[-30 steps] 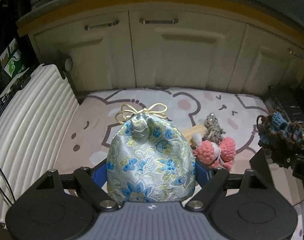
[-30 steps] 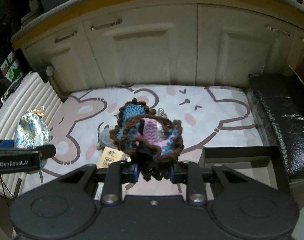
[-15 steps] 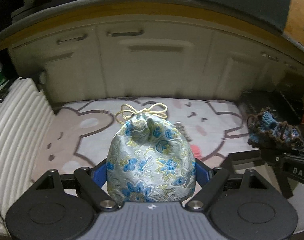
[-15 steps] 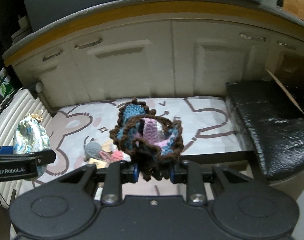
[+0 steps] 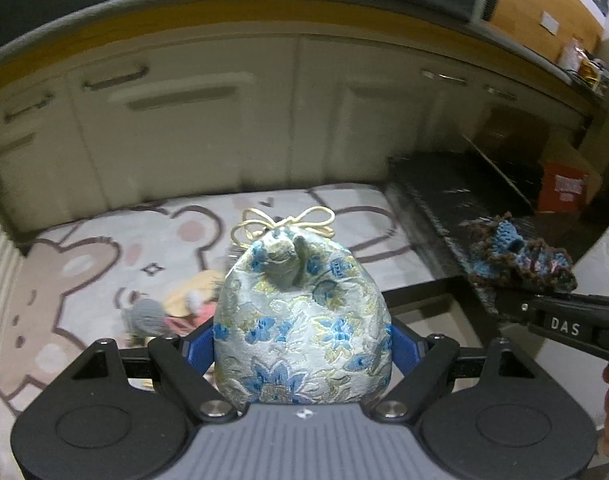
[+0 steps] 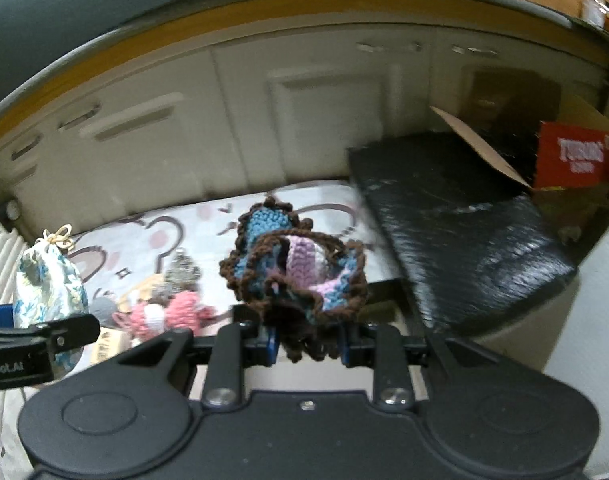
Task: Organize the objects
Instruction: 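Carry the pouch and crochet piece into the black box and release both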
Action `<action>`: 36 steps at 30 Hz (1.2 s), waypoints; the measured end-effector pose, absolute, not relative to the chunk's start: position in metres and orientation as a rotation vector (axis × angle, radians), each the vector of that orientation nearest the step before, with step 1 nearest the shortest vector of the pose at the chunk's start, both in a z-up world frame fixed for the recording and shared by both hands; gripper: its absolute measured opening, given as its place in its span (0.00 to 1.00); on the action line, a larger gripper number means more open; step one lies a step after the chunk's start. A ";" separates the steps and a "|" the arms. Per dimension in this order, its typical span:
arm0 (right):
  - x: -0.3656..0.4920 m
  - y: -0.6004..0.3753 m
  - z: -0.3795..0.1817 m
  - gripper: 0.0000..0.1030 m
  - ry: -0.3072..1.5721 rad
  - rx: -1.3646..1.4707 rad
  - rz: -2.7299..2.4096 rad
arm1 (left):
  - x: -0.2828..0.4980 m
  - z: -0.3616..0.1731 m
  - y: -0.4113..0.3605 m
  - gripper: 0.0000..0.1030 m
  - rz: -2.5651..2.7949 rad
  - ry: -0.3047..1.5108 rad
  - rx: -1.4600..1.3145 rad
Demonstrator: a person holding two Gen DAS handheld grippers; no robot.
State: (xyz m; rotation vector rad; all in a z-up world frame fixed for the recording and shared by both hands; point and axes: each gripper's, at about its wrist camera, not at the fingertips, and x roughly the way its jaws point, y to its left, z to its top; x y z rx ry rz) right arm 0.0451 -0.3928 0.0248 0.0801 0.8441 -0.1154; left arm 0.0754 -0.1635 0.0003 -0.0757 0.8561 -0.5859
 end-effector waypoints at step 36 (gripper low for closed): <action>0.051 -0.464 -0.039 0.28 1.064 0.141 -0.194 | 0.083 -0.072 -0.283 0.90 -0.691 1.103 -0.127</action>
